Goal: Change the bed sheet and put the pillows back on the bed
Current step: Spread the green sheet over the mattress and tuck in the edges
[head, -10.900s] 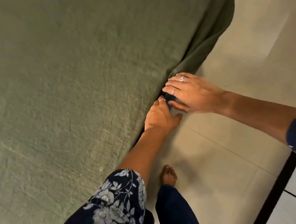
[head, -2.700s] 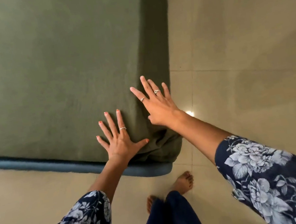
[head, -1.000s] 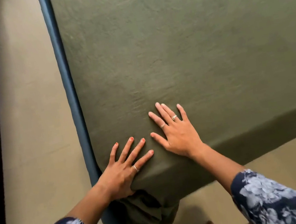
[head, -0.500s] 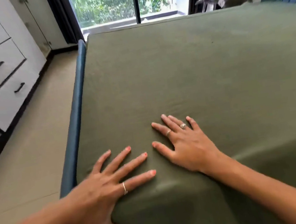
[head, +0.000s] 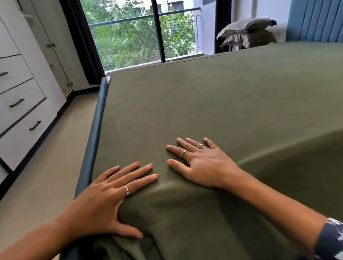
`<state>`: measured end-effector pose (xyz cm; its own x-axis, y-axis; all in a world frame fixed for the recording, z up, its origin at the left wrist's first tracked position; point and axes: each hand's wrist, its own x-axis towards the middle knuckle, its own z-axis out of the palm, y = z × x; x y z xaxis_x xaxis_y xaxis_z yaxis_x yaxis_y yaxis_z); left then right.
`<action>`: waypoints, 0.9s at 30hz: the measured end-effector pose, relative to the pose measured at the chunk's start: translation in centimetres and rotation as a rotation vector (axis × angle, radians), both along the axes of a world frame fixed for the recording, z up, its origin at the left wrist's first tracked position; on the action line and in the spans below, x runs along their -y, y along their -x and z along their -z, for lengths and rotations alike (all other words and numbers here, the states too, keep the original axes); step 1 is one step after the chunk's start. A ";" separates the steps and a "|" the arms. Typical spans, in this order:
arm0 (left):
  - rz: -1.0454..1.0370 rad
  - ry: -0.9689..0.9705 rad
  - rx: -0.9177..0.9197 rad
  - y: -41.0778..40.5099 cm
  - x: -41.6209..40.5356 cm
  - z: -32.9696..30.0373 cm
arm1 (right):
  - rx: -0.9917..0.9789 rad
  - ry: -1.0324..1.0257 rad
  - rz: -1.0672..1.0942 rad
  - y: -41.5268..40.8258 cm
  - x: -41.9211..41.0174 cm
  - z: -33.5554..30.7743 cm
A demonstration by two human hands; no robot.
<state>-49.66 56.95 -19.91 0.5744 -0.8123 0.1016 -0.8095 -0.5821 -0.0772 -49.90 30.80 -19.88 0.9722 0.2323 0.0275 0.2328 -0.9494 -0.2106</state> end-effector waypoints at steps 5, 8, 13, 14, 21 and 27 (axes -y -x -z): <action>-0.023 0.035 -0.002 0.0 -0.1 0.3 | 0.082 -0.005 -0.021 1.7 -0.6 0.5; -0.080 -0.024 -0.122 0.6 0.4 -0.9 | 0.100 -0.009 -0.009 1.9 -0.6 0.4; -0.337 -0.121 -0.279 1.5 5.3 -6.7 | 0.171 -0.146 -0.074 2.2 -0.6 -0.2; -0.357 -0.089 -0.248 1.4 6.9 -7.1 | 0.191 -0.224 -0.100 2.1 -0.3 -0.6; -0.229 -0.014 -0.038 1.8 10.7 -0.9 | 0.162 0.031 0.182 1.3 5.8 0.1; -0.159 0.067 0.020 1.7 10.1 0.5 | 0.394 0.053 0.197 3.6 5.1 2.7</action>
